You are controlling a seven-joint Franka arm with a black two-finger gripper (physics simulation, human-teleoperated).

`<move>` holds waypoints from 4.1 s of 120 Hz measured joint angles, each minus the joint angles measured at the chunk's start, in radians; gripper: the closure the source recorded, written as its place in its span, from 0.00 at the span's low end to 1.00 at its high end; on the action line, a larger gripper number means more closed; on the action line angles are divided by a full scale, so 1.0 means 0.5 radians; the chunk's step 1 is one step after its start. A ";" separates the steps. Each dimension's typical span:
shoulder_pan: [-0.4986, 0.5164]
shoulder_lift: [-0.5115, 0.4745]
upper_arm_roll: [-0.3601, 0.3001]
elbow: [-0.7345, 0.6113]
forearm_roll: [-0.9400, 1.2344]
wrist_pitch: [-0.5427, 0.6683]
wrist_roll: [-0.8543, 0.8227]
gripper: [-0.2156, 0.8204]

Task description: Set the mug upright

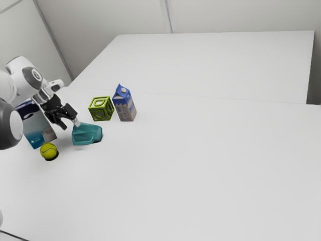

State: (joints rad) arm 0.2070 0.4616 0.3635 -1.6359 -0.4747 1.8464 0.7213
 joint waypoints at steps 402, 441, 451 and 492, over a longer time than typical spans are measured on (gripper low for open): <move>-0.801 -0.673 -0.379 -0.918 1.158 0.893 -0.478 0.96; -0.825 -0.643 -0.380 -0.922 1.163 0.796 -0.596 0.96; -0.829 -0.638 -0.380 -0.923 1.164 0.789 -0.616 0.96; -0.829 -0.636 -0.383 -0.923 1.142 0.768 -0.649 0.73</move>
State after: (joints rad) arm -0.2074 0.1435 0.1718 -2.0973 0.0964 2.2302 0.3966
